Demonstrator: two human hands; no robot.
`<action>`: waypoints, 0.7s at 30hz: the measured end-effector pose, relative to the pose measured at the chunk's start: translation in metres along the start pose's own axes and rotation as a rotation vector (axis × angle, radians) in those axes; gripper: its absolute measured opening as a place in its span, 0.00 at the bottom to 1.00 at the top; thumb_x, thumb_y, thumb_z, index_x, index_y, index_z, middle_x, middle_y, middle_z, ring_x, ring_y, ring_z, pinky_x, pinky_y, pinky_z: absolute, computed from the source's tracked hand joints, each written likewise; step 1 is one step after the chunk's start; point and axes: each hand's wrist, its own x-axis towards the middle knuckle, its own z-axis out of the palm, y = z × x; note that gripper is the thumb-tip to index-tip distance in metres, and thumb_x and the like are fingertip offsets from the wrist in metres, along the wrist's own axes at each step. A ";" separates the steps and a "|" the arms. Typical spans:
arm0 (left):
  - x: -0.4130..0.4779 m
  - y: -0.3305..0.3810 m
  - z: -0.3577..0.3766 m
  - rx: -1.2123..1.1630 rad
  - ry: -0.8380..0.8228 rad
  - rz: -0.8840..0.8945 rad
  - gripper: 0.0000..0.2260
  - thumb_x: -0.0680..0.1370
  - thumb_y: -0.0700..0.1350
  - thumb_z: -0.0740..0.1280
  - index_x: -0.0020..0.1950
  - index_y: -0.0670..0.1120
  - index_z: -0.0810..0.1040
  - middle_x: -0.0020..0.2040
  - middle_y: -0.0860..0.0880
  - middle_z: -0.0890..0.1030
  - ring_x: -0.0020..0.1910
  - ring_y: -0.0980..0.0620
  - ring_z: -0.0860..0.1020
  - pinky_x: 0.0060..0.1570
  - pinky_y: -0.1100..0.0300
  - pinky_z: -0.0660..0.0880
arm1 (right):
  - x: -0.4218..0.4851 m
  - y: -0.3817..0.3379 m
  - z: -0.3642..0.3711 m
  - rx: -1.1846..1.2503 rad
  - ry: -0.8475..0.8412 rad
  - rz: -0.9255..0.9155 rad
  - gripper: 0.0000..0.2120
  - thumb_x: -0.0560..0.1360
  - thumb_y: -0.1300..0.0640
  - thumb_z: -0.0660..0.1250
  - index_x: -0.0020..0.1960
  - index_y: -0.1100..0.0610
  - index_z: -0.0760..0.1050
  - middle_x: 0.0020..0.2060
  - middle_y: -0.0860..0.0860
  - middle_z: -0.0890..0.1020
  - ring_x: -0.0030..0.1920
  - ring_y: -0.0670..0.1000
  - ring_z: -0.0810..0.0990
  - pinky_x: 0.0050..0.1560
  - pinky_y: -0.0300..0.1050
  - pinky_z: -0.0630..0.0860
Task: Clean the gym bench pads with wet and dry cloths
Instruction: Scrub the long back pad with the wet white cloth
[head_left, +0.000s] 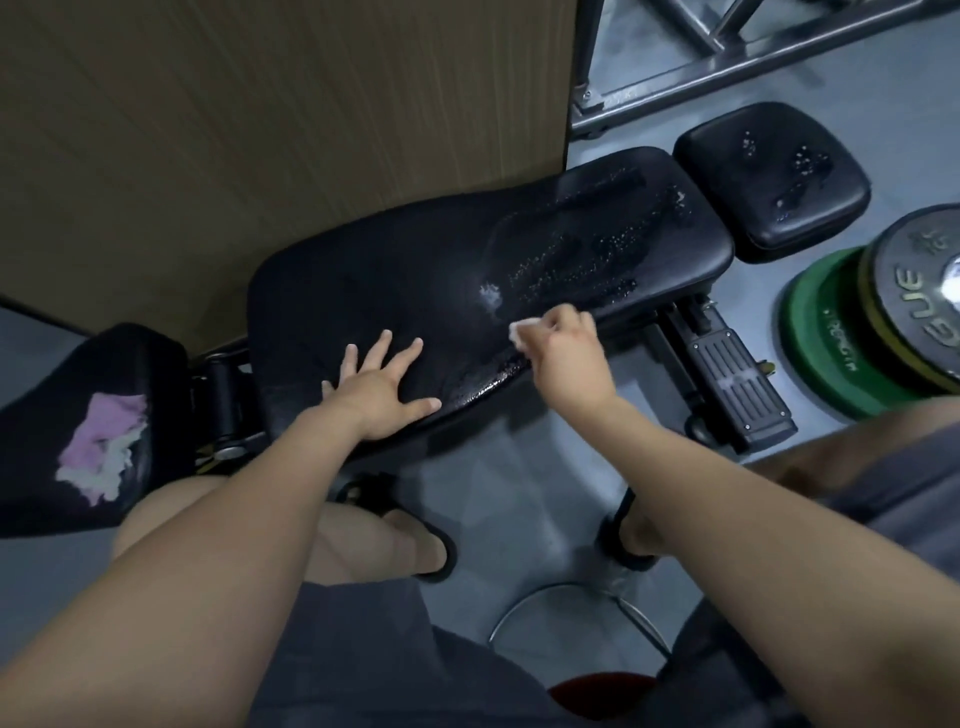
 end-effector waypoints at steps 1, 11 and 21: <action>-0.005 0.000 0.004 -0.001 -0.010 -0.007 0.41 0.75 0.69 0.67 0.79 0.71 0.43 0.81 0.62 0.35 0.81 0.42 0.35 0.76 0.31 0.48 | -0.002 0.001 -0.002 0.057 -0.001 0.117 0.11 0.78 0.62 0.66 0.57 0.53 0.81 0.50 0.56 0.74 0.50 0.61 0.72 0.51 0.49 0.74; -0.010 0.027 -0.001 0.017 -0.014 -0.063 0.39 0.77 0.67 0.65 0.82 0.62 0.48 0.83 0.52 0.39 0.80 0.30 0.41 0.78 0.37 0.53 | -0.071 -0.011 0.023 0.877 0.060 0.793 0.06 0.74 0.60 0.69 0.47 0.52 0.74 0.51 0.60 0.82 0.32 0.49 0.81 0.33 0.41 0.76; -0.007 0.023 -0.001 0.021 -0.032 -0.055 0.36 0.80 0.56 0.69 0.82 0.63 0.50 0.83 0.52 0.37 0.80 0.32 0.40 0.78 0.38 0.51 | -0.052 -0.049 0.052 1.199 0.250 0.913 0.11 0.82 0.61 0.67 0.42 0.55 0.70 0.34 0.60 0.82 0.30 0.52 0.81 0.38 0.49 0.81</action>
